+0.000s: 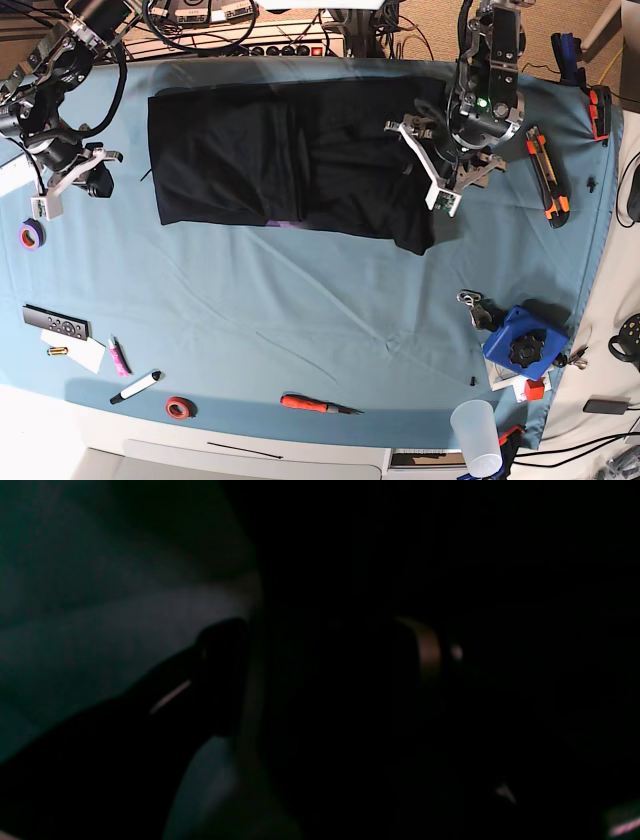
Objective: Layout the t-shirt on the table in an organized manner, then fold the t-shirt properly
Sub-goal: 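Fold the grasped end over toward the shirt's middle with the left gripper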
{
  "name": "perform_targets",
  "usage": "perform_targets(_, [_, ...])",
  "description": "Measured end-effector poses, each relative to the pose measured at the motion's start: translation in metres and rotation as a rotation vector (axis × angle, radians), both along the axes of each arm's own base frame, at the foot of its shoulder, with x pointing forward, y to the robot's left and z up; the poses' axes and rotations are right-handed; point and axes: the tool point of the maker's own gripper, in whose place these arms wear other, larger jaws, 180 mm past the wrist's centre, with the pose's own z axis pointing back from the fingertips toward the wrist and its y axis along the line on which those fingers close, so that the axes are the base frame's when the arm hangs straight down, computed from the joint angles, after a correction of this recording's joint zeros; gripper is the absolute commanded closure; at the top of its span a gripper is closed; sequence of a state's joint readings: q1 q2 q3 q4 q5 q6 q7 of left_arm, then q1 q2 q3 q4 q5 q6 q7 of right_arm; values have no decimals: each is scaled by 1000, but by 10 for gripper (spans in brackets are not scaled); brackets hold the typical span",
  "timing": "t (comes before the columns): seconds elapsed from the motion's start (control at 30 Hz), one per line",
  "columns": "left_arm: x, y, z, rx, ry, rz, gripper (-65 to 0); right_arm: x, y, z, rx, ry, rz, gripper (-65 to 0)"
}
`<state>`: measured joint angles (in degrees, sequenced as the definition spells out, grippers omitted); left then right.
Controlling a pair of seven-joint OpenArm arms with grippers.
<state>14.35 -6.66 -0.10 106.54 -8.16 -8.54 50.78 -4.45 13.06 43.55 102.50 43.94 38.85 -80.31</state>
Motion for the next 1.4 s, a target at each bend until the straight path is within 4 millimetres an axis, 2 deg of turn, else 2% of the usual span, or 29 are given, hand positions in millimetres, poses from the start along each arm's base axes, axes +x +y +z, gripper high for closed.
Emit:
perform_targets(0.1, [5,-5,-3,-66,0,32,-421,0,0,0,0,-1,0,-8])
perform_targets(0.2, [2,-17,-1,-187,53,36,-421,0,0,0,0,0,0,-8])
perform_targets(0.33, [-20,-56,7,-387,143,-85,-418,0,0,0,0,-1,0,-8])
perform_targets(0.4, [-28,-68,9,-444,170,-123,-390,0,0,0,0,0,0,-8])
perform_targets(0.53, [-37,-76,9,-487,198,-152,-281,0,0,0,0,-1,0,-8])
perform_targets(0.73, [-30,-66,2,-445,182,-78,-14,0,0,0,0,0,0,-8])
perform_targets(0.9, [-19,-57,0,-347,148,-99,0,0,0,0,0,0,0,-8])
perform_targets(1.0, [-7,-42,0,-260,116,-113,0,0,0,0,0,0,0,-8])
perform_targets(1.1, [6,-12,1,-148,89,-124,0,0,0,0,0,0,0,-8])
perform_targets(1.23, [22,40,5,19,61,-119,0,0,0,0,0,-1,0,-8])
perform_targets(1.4, [35,119,16,213,65,-53,0,1,0,1,0,-9,-1,-8])
